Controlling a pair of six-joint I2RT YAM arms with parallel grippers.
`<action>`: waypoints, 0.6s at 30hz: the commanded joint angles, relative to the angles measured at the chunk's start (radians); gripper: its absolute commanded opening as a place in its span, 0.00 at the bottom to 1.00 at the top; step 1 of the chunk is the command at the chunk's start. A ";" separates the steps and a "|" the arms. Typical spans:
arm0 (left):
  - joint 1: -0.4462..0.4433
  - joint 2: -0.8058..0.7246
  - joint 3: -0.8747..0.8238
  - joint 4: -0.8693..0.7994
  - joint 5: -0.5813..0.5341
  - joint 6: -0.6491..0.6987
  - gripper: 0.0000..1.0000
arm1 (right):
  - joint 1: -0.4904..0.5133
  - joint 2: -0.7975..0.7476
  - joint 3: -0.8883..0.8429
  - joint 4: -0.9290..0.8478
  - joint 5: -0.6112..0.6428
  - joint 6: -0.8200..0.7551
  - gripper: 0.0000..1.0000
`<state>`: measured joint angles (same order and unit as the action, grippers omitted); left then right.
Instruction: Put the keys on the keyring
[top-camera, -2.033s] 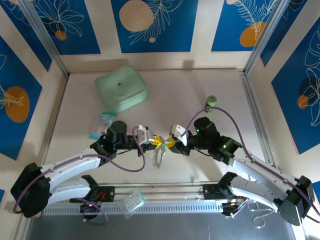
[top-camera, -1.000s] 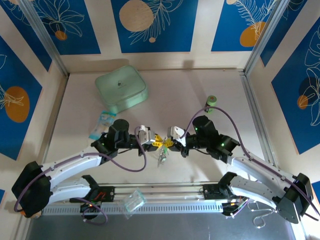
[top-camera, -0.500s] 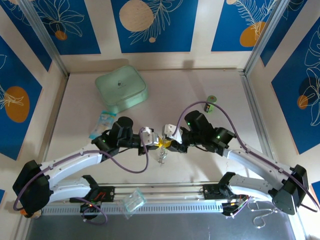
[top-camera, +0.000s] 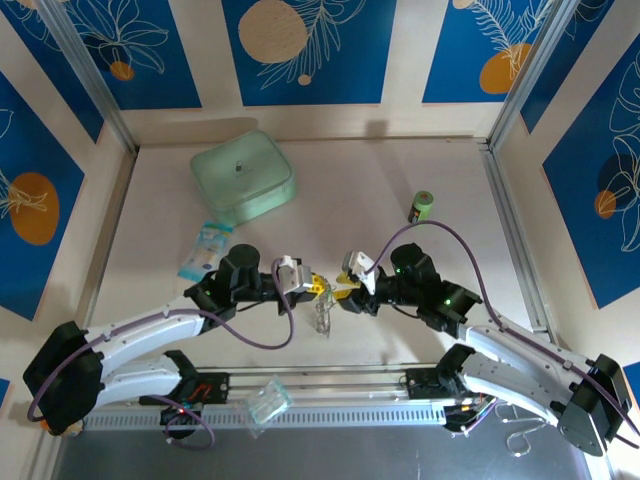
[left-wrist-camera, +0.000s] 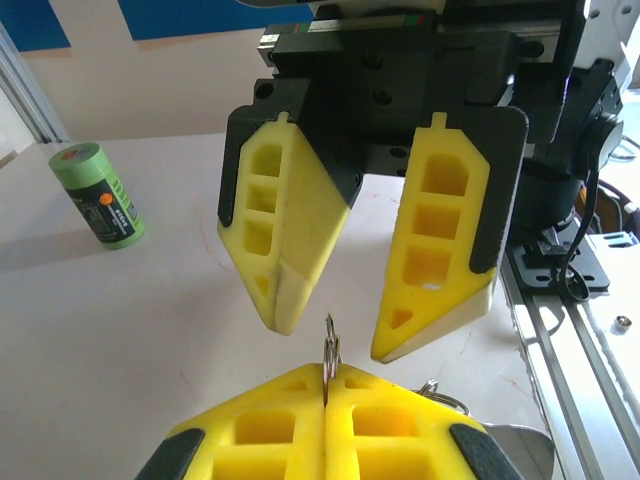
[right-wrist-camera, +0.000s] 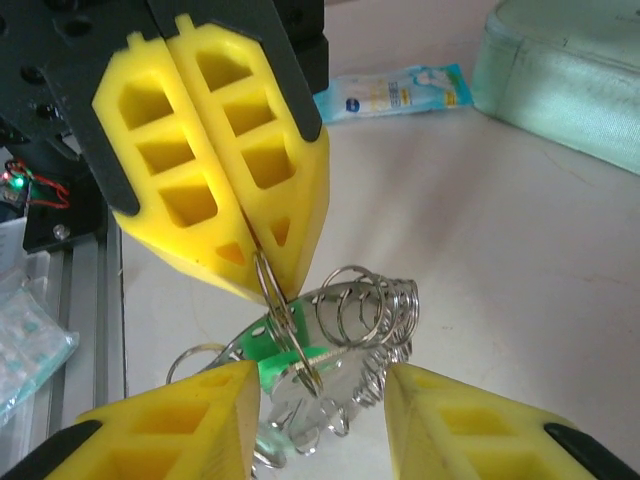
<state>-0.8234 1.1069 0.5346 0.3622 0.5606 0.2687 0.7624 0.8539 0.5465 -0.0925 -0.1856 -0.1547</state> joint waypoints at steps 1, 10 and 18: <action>-0.008 -0.027 -0.002 0.073 0.040 -0.017 0.00 | 0.000 -0.018 0.004 0.041 -0.029 0.006 0.35; -0.009 -0.033 0.003 0.075 0.048 -0.018 0.00 | -0.002 -0.030 0.017 -0.032 -0.009 -0.043 0.09; -0.009 -0.030 0.020 0.078 0.117 -0.010 0.00 | -0.003 0.035 0.018 -0.033 -0.033 -0.022 0.04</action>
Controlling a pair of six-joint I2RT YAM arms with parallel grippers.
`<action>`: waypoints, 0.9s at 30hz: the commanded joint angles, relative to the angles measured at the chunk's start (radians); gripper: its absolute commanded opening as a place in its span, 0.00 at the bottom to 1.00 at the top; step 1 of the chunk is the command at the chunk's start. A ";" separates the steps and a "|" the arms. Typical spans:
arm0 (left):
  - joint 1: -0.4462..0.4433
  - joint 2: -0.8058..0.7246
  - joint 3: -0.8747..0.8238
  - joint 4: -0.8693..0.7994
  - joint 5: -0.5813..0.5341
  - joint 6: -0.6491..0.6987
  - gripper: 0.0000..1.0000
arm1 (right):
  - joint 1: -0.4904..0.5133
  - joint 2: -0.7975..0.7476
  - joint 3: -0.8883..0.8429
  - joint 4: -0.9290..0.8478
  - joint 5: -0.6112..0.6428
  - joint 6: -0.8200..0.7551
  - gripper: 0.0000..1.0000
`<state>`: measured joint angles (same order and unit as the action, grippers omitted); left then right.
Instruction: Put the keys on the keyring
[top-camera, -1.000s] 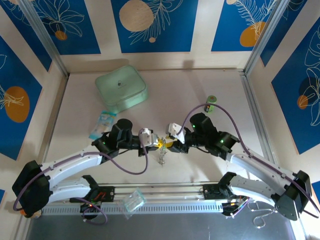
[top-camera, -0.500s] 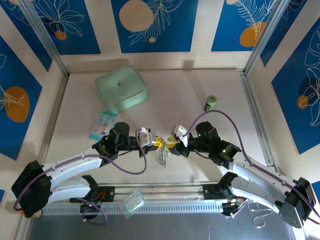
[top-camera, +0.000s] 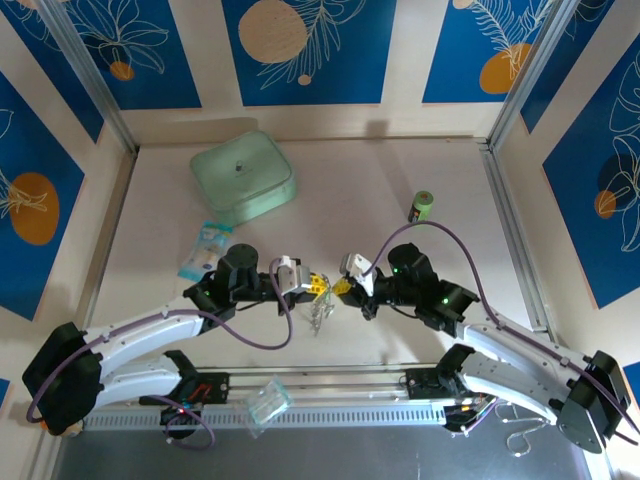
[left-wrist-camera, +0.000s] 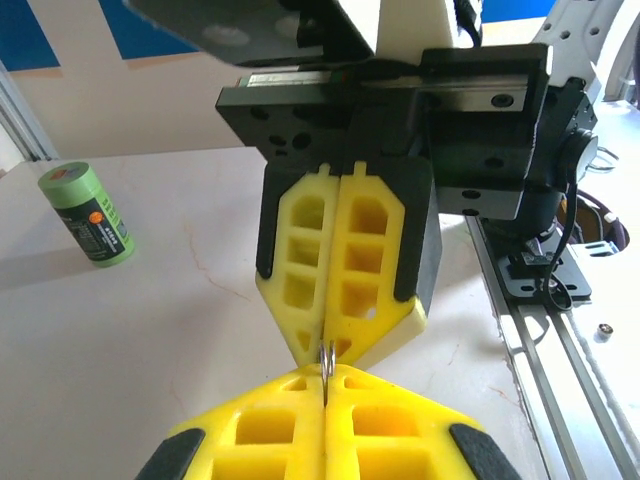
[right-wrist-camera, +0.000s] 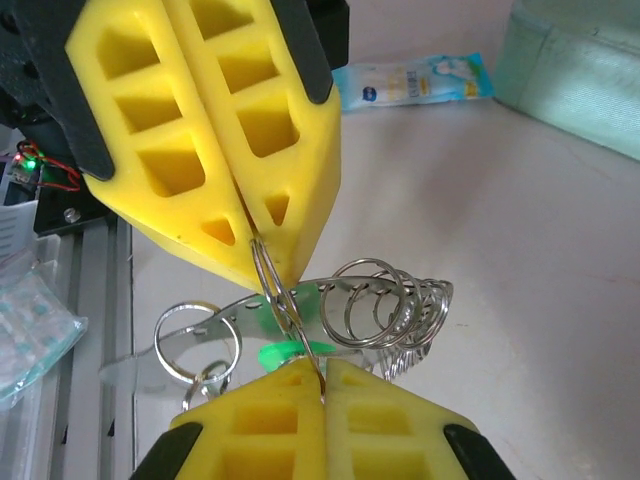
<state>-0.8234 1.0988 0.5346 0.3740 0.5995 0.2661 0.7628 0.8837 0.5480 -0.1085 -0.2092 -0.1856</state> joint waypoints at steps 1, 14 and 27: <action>-0.011 -0.024 0.021 0.057 0.073 0.000 0.00 | -0.003 -0.008 0.013 -0.004 -0.011 0.011 0.08; -0.010 -0.010 0.008 0.099 0.068 -0.030 0.00 | 0.006 -0.079 -0.025 0.123 -0.094 0.006 0.28; -0.010 -0.007 0.001 0.124 0.068 -0.057 0.00 | 0.015 -0.026 -0.022 0.164 -0.099 0.000 0.16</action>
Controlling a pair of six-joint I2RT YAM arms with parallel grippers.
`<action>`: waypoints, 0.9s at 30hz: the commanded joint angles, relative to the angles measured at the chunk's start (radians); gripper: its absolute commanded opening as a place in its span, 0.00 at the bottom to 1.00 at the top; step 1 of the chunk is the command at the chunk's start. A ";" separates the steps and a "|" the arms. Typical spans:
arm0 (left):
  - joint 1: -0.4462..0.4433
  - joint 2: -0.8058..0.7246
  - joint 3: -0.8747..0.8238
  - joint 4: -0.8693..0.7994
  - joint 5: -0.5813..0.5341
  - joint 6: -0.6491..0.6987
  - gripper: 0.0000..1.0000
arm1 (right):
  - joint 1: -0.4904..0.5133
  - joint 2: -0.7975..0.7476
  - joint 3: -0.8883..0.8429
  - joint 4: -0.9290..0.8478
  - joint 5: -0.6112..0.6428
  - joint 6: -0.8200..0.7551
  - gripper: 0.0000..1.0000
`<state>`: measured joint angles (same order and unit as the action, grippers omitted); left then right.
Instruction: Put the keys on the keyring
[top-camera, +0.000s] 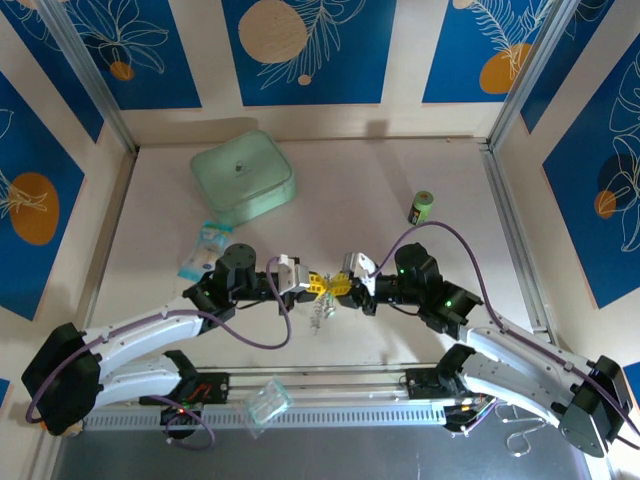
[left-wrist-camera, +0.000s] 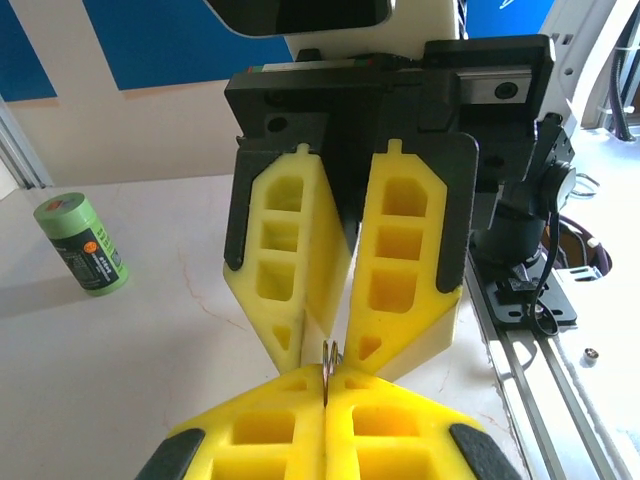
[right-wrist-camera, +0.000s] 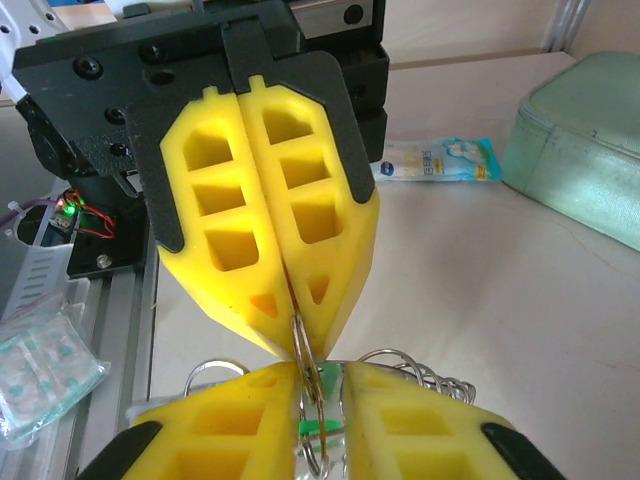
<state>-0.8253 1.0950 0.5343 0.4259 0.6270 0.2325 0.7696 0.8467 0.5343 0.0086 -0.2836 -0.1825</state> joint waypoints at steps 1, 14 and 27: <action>-0.009 -0.003 0.002 0.073 0.039 -0.024 0.00 | 0.008 0.012 -0.008 0.057 -0.027 -0.002 0.13; -0.009 -0.017 0.147 -0.395 -0.086 0.278 0.17 | 0.027 0.058 0.182 -0.333 0.052 -0.204 0.00; -0.012 0.007 0.226 -0.502 -0.077 0.338 0.00 | 0.112 0.179 0.366 -0.475 0.138 -0.294 0.00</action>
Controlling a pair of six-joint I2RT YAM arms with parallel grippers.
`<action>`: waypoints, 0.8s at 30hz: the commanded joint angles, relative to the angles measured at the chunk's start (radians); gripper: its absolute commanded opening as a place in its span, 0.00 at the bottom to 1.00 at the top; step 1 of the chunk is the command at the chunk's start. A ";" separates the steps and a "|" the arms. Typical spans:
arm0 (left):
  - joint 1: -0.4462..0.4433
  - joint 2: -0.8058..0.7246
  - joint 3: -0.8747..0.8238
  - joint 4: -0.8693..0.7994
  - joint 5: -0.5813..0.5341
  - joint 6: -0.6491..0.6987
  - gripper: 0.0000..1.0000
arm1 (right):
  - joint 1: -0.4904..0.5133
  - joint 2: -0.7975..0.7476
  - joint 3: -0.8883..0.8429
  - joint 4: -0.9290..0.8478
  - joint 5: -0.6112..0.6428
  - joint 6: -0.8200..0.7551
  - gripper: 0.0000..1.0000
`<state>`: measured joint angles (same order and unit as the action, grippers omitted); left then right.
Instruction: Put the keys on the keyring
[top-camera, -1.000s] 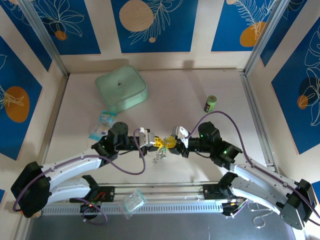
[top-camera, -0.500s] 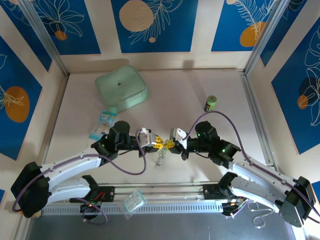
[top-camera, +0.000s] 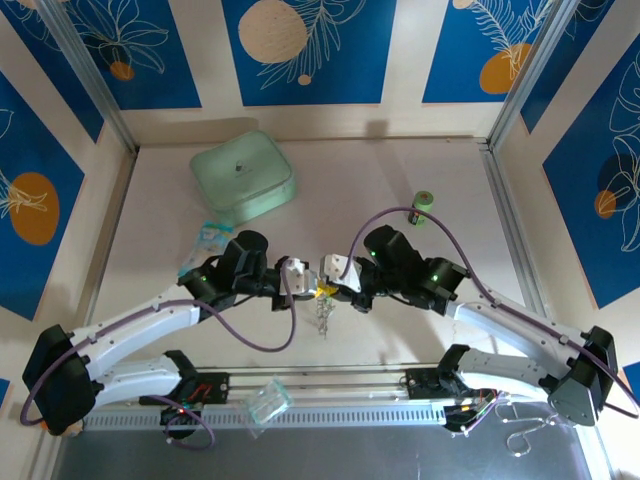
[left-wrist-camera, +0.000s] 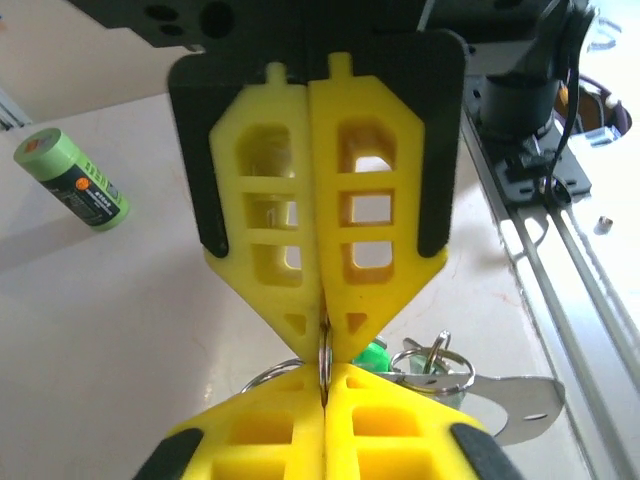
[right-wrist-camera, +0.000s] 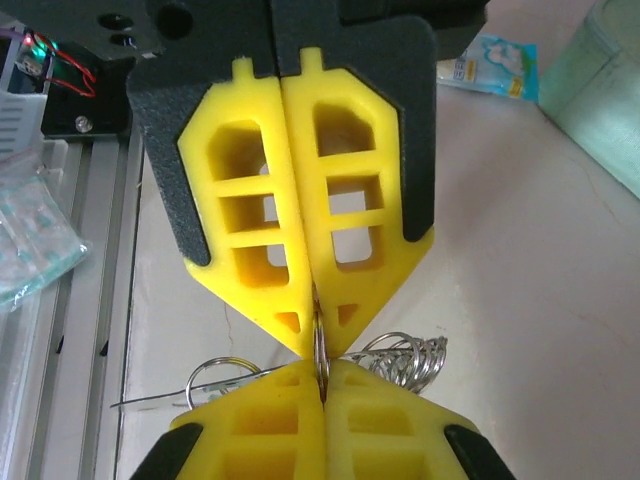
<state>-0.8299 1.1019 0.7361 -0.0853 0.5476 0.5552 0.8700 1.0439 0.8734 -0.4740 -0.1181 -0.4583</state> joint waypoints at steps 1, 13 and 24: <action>-0.006 -0.005 0.017 0.018 0.003 0.009 0.00 | 0.003 -0.036 0.009 0.039 -0.044 -0.005 0.00; -0.007 -0.062 -0.195 0.477 0.032 -0.225 0.00 | -0.109 -0.168 -0.256 0.351 -0.201 0.226 0.28; -0.007 -0.030 -0.206 0.527 0.087 -0.273 0.00 | -0.109 -0.151 -0.267 0.402 -0.219 0.221 0.24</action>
<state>-0.8310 1.0698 0.5343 0.3592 0.5766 0.3153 0.7635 0.8818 0.6083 -0.1074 -0.3138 -0.2405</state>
